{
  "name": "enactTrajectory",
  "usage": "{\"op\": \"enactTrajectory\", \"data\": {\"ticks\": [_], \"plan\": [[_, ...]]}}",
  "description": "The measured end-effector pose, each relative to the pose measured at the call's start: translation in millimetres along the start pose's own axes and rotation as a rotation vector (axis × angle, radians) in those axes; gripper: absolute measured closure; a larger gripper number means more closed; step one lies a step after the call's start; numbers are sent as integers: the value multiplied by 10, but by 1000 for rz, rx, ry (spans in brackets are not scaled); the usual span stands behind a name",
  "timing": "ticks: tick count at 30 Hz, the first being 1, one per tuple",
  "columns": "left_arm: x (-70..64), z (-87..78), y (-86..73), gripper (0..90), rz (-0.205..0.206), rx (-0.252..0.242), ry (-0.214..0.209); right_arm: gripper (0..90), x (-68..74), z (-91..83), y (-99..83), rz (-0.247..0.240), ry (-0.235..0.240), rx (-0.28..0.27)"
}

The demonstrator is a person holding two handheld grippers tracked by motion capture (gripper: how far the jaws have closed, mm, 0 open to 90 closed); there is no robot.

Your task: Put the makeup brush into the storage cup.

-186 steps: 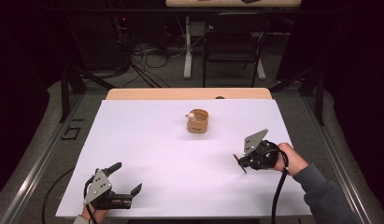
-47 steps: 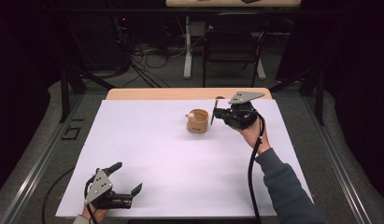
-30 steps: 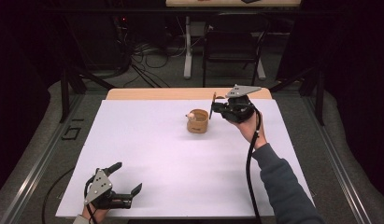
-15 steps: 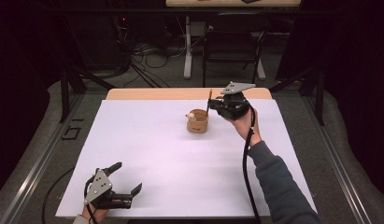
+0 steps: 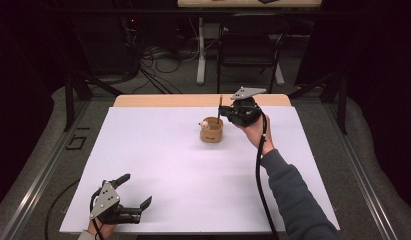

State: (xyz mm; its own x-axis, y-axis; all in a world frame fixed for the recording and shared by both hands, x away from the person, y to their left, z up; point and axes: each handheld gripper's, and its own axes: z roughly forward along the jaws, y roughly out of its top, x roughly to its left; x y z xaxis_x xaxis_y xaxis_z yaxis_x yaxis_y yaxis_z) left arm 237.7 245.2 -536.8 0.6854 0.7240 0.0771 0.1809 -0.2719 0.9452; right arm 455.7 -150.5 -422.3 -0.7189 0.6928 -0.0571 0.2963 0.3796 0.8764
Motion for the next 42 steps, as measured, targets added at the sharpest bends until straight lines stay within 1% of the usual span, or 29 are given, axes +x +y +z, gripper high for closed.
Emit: {"op": "enactTrajectory", "data": {"ticks": [6,10,12,15,21,27,28,30,32,33,35,37,42], "plan": [[0,-1,1,0,3,0,0,832,-7,56,-15,2,-2,8],[9,8,0,0,-11,-3,-4,832,-3,96,-9,-1,-5,16],[10,11,1,0,-9,0,-6,832,-6,104,2,3,-4,22],[5,-1,5,0,-8,-11,-5,832,11,135,3,-5,-3,31],[11,-1,2,0,-9,-7,-1,832,40,230,-34,5,8,32],[17,4,1,0,-13,-7,0,832,71,300,-32,-15,0,57],[18,4,1,0,-12,-6,0,832,74,311,-39,-16,-2,54],[19,8,2,0,-11,-6,3,832,70,321,-50,-20,-4,70],[23,9,1,0,-19,-10,-1,832,64,327,-53,-21,-11,78],[24,11,-2,0,-21,-5,-1,833,59,325,-51,-21,-15,77],[19,8,-4,0,-12,2,4,832,57,321,-55,-22,-18,82],[13,-2,1,0,-10,-8,3,832,53,322,-68,-22,-22,72],[16,4,-3,0,-8,1,4,833,41,358,-88,-23,-29,101]]}}
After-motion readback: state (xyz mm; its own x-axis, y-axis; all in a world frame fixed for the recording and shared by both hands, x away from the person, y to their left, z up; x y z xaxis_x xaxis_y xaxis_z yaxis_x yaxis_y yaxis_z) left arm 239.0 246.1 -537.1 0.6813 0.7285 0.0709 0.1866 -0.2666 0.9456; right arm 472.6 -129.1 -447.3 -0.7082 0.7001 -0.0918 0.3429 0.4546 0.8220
